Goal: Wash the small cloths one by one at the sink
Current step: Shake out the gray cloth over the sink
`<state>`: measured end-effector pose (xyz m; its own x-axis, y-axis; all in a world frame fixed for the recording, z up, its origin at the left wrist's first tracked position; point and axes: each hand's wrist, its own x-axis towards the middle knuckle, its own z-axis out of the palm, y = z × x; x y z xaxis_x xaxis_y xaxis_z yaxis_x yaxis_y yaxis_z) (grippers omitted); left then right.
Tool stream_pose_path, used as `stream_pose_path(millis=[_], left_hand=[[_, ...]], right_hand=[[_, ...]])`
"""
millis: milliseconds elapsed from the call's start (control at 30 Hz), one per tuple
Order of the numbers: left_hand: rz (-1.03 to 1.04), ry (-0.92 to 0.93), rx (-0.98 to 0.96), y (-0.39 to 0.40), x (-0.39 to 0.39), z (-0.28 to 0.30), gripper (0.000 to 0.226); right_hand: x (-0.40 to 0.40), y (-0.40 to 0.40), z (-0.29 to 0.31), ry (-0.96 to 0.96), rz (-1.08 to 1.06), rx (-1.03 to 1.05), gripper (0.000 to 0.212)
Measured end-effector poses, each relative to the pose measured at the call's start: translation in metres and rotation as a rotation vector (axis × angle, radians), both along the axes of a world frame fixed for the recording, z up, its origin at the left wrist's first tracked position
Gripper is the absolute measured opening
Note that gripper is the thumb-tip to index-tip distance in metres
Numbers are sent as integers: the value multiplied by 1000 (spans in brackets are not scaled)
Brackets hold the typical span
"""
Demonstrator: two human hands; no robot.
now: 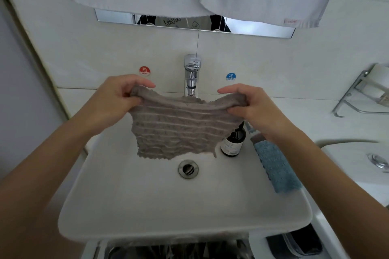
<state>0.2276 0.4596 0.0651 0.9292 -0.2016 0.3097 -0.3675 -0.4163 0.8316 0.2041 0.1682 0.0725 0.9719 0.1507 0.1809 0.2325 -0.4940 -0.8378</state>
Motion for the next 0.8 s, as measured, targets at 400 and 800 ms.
stream_pose_path(millis=[400,800], left_hand=[[94,126,-255,-4,-3,13,25],[-71,242,-203,7,-10,15,33]], right_hand=[[-2,5,4,189,-244,514,14],[-10,-6,11,44,-24,144,41]])
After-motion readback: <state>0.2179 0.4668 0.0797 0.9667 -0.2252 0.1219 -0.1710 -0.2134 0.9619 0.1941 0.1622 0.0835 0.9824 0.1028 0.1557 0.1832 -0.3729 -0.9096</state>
